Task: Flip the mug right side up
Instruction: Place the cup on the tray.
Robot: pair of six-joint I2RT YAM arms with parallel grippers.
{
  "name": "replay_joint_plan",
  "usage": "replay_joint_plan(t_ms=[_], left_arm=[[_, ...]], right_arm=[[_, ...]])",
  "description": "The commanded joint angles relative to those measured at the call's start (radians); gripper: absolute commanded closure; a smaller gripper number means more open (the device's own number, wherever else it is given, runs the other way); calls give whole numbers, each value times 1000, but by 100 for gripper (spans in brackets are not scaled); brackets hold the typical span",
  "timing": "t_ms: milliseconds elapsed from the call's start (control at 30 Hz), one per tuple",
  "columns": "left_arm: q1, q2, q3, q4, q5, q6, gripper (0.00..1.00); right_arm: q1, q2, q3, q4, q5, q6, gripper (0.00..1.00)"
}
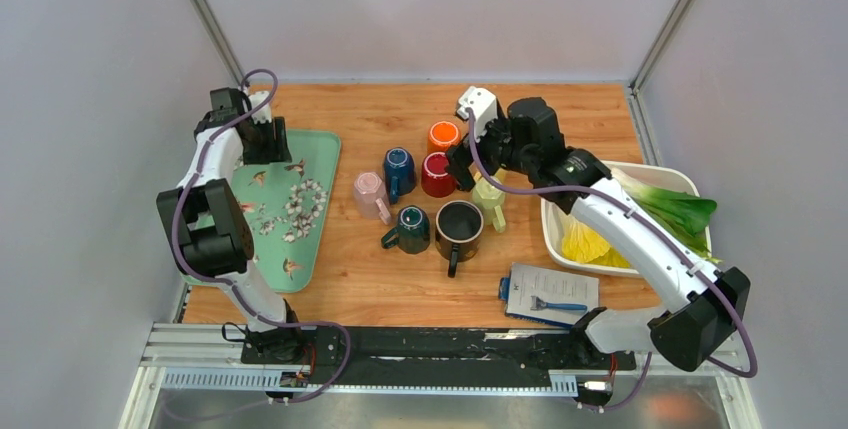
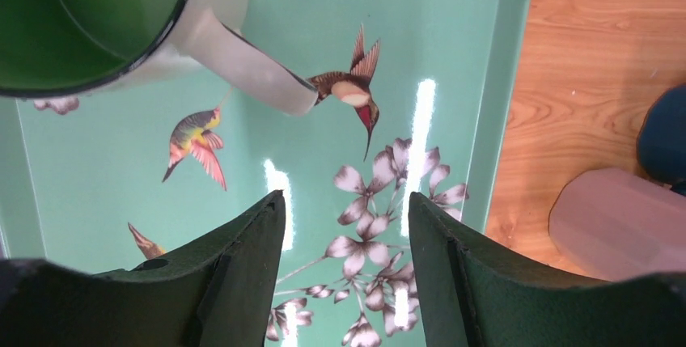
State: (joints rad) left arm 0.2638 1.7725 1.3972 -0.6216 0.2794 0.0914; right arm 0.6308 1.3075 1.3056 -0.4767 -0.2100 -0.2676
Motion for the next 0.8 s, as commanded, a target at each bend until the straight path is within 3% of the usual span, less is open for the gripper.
replay_joint_plan(t_ms=[0,233,433,567,767], left_arm=[[1,-72,-37,-15,17,35,35],[-14,24,32,26,51,26,37],[-29,56,101,13,40,9,39],[-29,-75,26,-42,79,-23,39],[-30,-329,-133,-147,147,-18,39]], right_arm=[[-23,-46,-8,-40,-3,-10,0],[-30,-94,-89,-177,-65,-164,0],[-27,-112,-120,-365,-248,-386,0],[-10,-142,-167,-405,-232,-455,3],[8,-121,-252,-322,-134,-293,2]])
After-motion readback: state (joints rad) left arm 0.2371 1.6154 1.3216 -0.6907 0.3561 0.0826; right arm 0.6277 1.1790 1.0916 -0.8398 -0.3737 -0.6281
